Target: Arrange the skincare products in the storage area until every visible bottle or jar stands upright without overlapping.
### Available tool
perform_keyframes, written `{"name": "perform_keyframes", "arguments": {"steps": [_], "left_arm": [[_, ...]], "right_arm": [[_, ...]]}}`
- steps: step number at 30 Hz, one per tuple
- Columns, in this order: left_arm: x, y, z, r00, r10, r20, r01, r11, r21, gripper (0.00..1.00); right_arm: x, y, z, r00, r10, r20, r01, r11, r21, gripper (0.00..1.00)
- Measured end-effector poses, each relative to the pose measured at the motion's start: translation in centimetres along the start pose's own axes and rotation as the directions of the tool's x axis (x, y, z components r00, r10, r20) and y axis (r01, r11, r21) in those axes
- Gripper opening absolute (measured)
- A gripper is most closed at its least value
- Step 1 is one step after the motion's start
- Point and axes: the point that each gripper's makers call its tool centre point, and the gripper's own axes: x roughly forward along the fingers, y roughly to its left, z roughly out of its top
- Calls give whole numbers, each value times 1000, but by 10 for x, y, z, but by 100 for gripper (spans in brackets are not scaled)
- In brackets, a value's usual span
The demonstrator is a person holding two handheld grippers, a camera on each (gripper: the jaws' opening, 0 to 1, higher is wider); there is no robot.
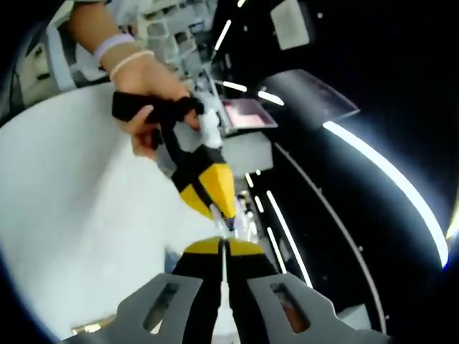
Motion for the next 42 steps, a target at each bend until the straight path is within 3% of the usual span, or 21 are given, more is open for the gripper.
{"name": "perform_keyframes", "arguments": {"steps": [5,7,9,10,12,13,14,16,18,22,24,25,27,28,29,31,32,35,38,40,42], "left_arm": [[-3,-5,2,1000,14,-1,-14,996,87,0],[-5,-7,5,1000,26,13,-27,991,129,0],[-7,-11,5,999,36,17,-39,986,162,0],[-8,-13,4,999,39,14,-41,983,182,0],[-8,-16,2,999,38,3,-38,980,195,0],[-8,-17,2,999,37,-7,-35,979,202,0],[-9,-18,0,999,36,-12,-33,977,212,0],[-9,-21,-3,999,30,-26,-24,971,236,0],[-9,-24,-3,999,21,-34,-12,968,250,0],[-10,-30,-6,999,-9,-51,22,965,260,0],[-11,-33,-8,998,-16,-59,31,964,263,0],[-11,-34,-10,998,-19,-64,36,963,268,0],[-11,-38,-14,996,-39,-84,60,961,271,0],[-12,-41,-15,995,-50,-89,73,960,271,0],[-12,-42,-15,994,-55,-90,78,959,272,0],[-13,-45,-16,994,-64,-94,88,957,276,0],[-14,-46,-14,993,-67,-94,90,956,279,0],[-15,-47,-14,993,-63,-96,88,954,286,0],[-16,-47,-15,993,-57,-100,84,952,295,0],[-17,-46,-17,994,-50,-100,79,948,307,0],[-17,-44,-15,995,-38,-89,67,935,349,1]], "right_arm": [[0,2,4,998,28,51,-30,999,41,5],[0,1,4,997,40,67,-49,990,135,13],[-3,-10,10,991,25,129,-58,965,257,22],[-6,-18,13,985,11,172,-73,932,356,26],[-11,-30,14,978,-17,207,-81,886,457,32],[-13,-40,12,971,-49,236,-84,848,523,32],[-14,-46,11,967,-70,247,-82,827,556,32],[-17,-55,9,956,-112,270,-95,754,651,31],[-21,-58,11,947,-126,297,-147,650,745,33],[-23,-66,9,910,-170,378,-288,396,872,36],[-22,-61,5,912,-142,385,-334,287,898,30],[-21,-60,4,914,-133,384,-340,268,901,25],[-20,-59,5,908,-151,391,-357,208,911,16],[-19,-57,5,907,-144,395,-366,193,910,14],[-18,-54,6,906,-134,401,-378,171,910,15],[-15,-48,9,903,-110,416,-399,147,905,19],[-14,-44,14,894,-98,436,-425,118,897,21],[-11,-38,17,894,-81,441,-433,97,896,20],[-9,-33,14,900,-59,432,-427,87,900,6],[-9,-33,14,898,-58,436,-431,81,899,4],[-9,-30,12,898,-32,438,-437,30,899,1]]}}
